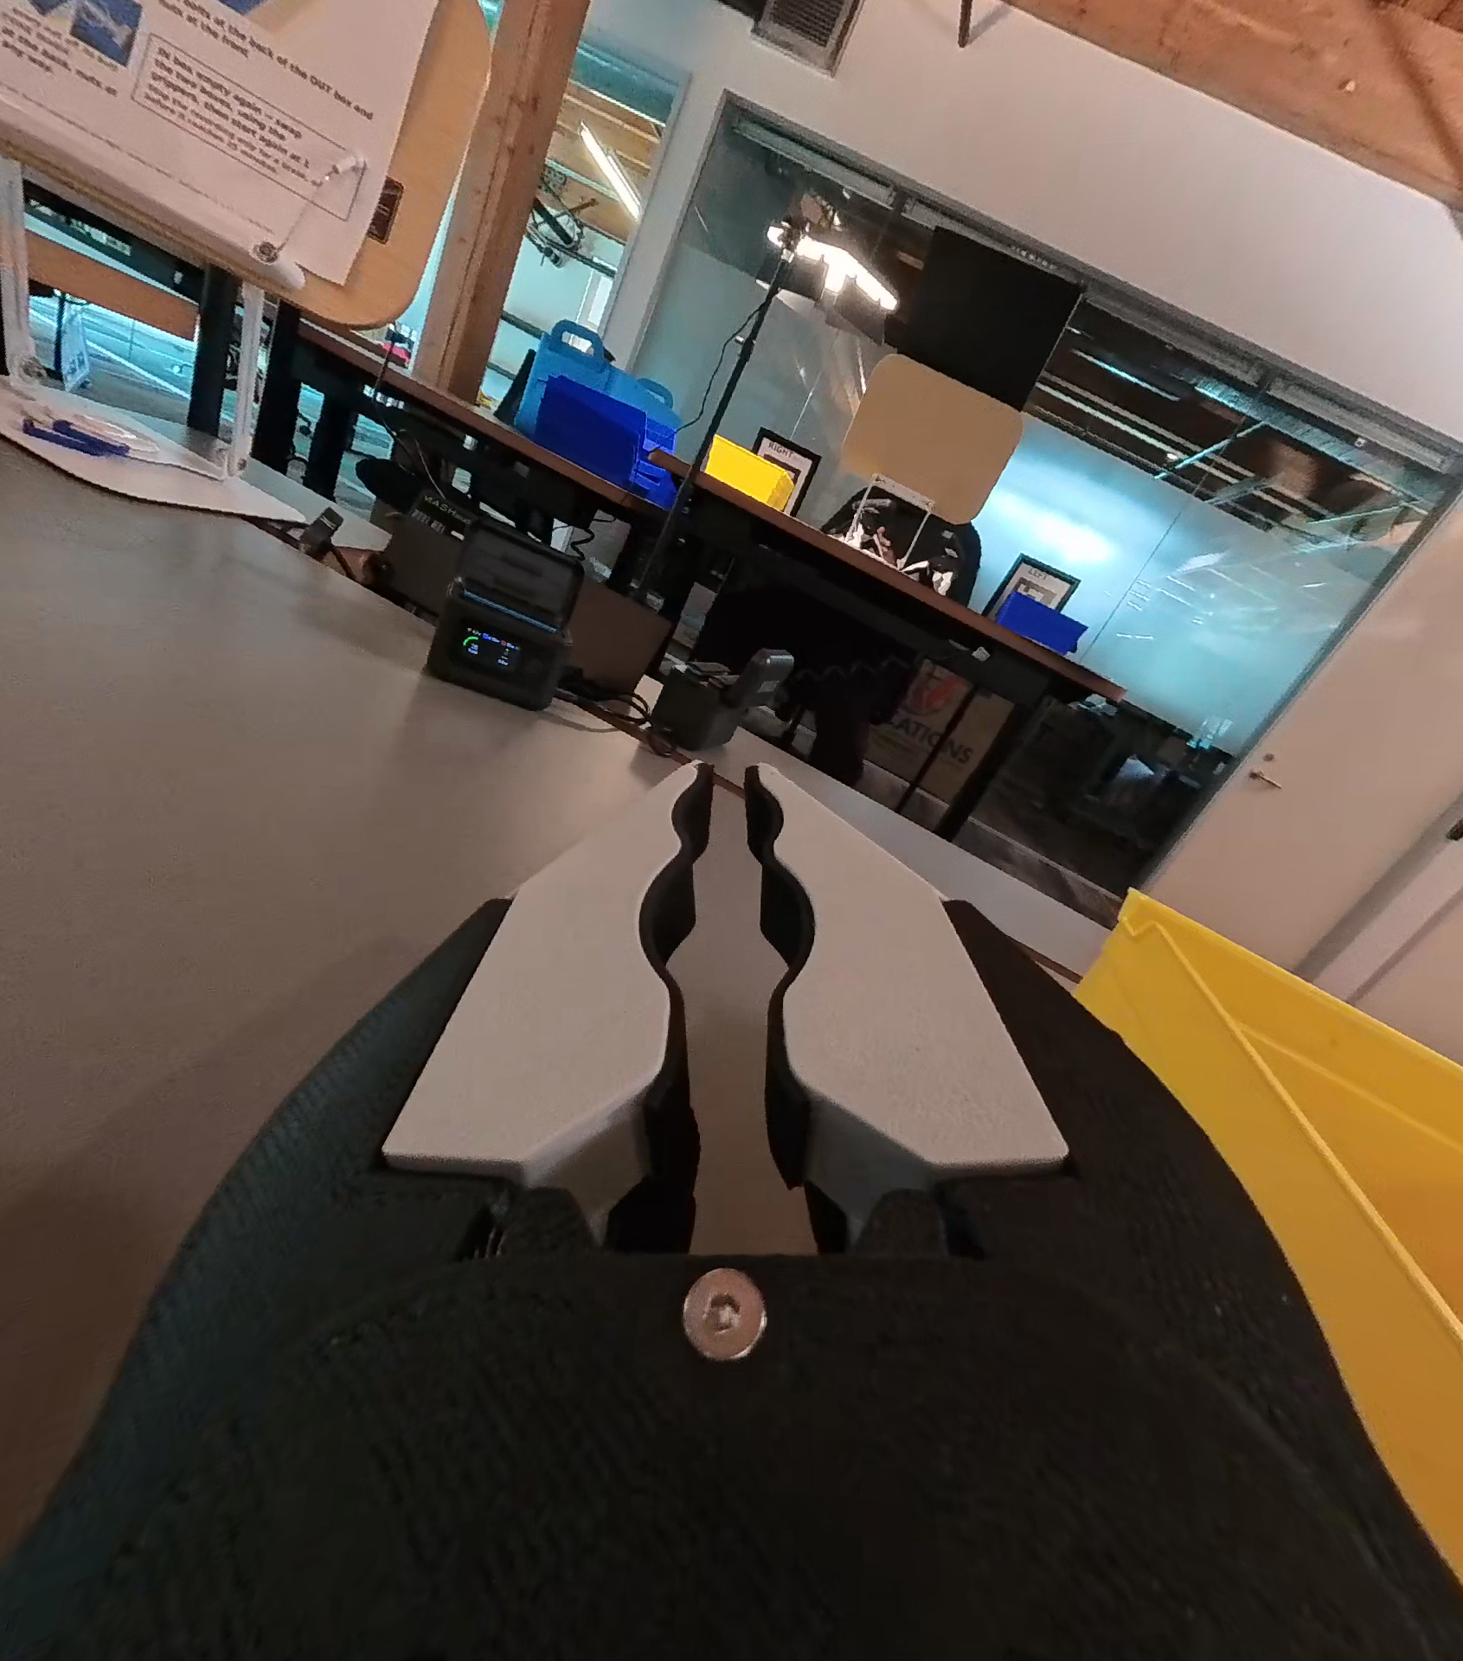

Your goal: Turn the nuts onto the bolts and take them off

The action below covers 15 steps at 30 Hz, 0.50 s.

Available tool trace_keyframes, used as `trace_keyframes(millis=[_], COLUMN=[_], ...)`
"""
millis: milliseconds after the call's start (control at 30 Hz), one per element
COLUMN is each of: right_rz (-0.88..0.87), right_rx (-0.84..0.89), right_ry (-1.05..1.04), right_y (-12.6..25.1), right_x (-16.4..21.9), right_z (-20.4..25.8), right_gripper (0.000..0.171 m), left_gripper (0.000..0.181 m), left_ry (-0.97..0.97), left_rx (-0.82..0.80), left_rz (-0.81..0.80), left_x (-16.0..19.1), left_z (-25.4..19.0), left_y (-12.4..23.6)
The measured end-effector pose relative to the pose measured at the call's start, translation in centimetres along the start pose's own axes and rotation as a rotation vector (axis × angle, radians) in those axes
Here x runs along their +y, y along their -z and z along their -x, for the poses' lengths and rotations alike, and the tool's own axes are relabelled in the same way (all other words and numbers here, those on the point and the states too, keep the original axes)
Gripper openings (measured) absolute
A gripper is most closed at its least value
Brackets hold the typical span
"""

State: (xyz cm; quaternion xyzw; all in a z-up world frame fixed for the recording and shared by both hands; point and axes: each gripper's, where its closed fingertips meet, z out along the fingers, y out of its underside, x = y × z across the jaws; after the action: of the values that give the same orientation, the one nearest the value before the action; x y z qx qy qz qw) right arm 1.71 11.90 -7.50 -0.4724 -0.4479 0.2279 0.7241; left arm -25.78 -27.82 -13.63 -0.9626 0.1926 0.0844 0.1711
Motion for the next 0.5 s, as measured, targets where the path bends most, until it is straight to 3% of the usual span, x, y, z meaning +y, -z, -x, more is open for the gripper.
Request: trace_keyframes(millis=[33,300,500], right_rz=[-0.001,0.003,0.004], right_rx=[-0.002,-0.010,-0.013], right_ry=[0.000,0.014,0.009], right_y=[0.0,-0.1,-0.1], right_x=[0.0,0.0,0.1], right_z=[0.1,0.3,0.3], right_gripper=[0.006,0.006,0.006], left_gripper=[0.059,0.065,0.051], left_ry=[-0.030,-0.158,-0.180], left_rx=[0.023,0.090,0.139], left_rz=[0.054,0.179,0.184], left_x=[0.9,2.5,2.3], left_z=[-0.1,0.5,0.1], left_y=[-0.9,-3.8,-4.5])
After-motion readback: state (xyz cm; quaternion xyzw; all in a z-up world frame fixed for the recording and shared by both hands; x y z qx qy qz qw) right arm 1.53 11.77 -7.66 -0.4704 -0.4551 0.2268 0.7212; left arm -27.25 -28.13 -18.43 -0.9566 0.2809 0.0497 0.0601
